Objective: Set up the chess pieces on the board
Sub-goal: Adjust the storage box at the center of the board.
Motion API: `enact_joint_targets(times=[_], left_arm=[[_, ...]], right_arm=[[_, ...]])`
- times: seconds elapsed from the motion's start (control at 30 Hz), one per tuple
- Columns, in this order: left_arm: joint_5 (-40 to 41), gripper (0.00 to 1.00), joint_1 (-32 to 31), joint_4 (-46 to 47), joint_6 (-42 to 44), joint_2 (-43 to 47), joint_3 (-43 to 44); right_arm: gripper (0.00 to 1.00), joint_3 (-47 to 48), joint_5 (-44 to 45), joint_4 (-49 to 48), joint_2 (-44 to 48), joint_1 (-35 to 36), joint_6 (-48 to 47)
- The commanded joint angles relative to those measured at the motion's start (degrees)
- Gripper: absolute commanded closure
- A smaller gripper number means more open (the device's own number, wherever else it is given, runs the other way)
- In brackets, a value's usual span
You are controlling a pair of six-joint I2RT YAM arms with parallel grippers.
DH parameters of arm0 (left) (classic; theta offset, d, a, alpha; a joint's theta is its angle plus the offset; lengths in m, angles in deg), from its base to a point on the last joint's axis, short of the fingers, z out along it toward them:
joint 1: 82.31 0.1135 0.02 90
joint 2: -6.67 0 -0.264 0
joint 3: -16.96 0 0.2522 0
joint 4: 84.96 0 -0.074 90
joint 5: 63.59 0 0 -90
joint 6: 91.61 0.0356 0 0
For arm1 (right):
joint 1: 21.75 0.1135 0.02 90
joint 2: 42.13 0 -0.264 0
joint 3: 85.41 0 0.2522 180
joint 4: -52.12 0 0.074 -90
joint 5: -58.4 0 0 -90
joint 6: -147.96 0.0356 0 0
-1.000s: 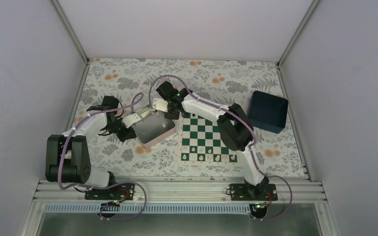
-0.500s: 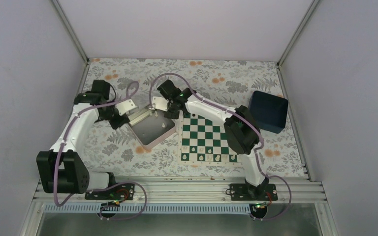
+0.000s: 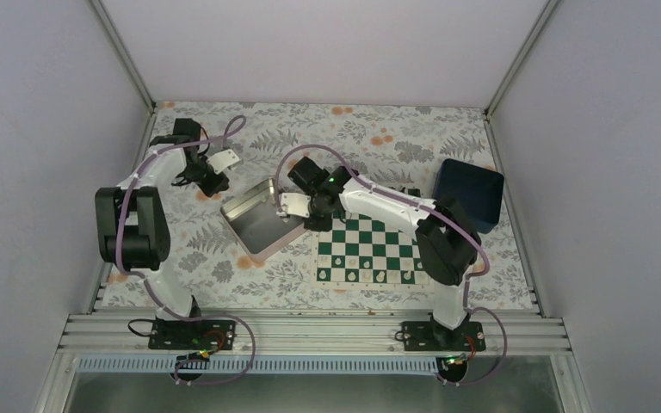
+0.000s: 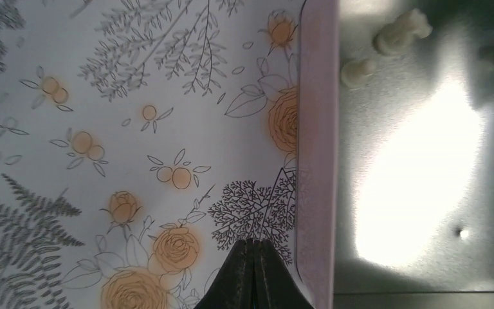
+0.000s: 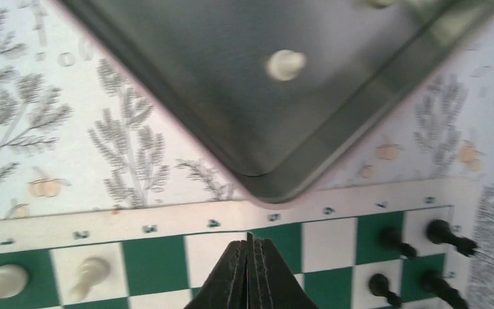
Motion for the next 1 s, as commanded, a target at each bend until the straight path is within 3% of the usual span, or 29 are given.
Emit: enact_joint_targets(times=[0.0, 0.3, 0.97], left_arm=[[0.8, 0.98, 0.3, 3.4, -1.1, -2.6, 2.1], [-0.2, 0.98, 0.2, 2.7, 0.2, -5.6, 0.8], [-1.9, 0.98, -1.1, -2.5, 2.5, 10.0, -15.9]], right_arm=[[0.96, -1.2, -3.5, 2.7, -0.6, 1.8, 1.1], [0.96, -0.7, -3.8, 0.9, -4.4, 1.7, 1.4], [0.96, 7.2, -2.2, -2.6, -11.1, -1.3, -0.6]])
